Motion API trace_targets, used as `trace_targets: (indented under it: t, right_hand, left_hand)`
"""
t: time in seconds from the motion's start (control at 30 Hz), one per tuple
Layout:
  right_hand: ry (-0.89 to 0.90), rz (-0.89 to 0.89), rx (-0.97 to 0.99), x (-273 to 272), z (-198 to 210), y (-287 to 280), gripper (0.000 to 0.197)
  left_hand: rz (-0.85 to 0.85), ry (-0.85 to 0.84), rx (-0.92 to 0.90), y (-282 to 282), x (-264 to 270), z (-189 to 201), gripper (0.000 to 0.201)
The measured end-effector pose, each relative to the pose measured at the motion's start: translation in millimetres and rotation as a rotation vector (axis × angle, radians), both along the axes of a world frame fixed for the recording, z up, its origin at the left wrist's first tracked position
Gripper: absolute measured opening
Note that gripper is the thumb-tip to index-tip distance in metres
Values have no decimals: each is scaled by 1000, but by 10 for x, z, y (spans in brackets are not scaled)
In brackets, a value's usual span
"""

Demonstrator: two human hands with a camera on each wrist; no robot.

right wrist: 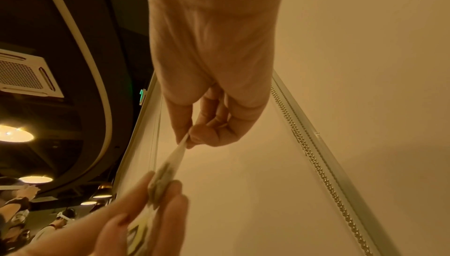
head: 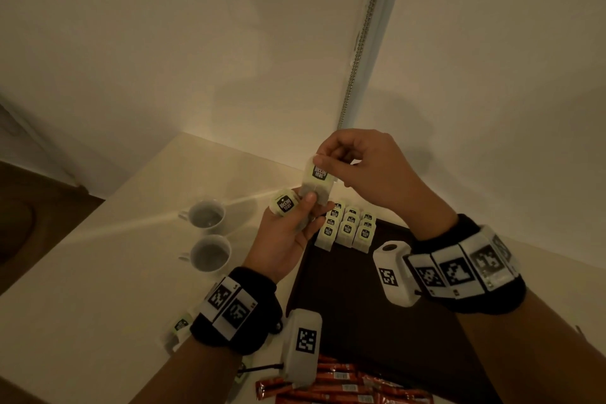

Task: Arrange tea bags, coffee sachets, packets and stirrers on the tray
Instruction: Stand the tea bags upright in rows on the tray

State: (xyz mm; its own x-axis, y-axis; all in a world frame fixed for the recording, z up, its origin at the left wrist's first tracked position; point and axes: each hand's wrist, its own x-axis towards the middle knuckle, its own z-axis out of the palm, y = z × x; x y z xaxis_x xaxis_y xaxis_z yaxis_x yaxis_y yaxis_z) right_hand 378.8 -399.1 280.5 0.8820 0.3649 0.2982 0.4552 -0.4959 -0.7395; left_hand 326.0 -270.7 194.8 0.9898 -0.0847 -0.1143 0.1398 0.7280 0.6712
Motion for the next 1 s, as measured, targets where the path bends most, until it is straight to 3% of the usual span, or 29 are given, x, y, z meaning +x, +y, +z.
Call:
trace_targets:
  t: [0.17,0.3,0.43,0.67,1.0]
  right_hand:
    - [7,15,-20,15,-16,-25,3]
    - [25,-6,-27,60,-140,-117,3]
    - [185,-43,-195,189,-590,-367,9]
    - [536,-48,-526,266,-1698,-652,14]
    - [490,-280,-474,509,-2244,-690,10]
  left_hand:
    - [8,9,23,-15,11,-36,18]
    - [29,93,89,58,27,-130,34]
    - [74,249,72,296,49,-253,46]
    - [0,250,117,459,79,-302,60]
    - [-42,252,167,429,143,-361,66]
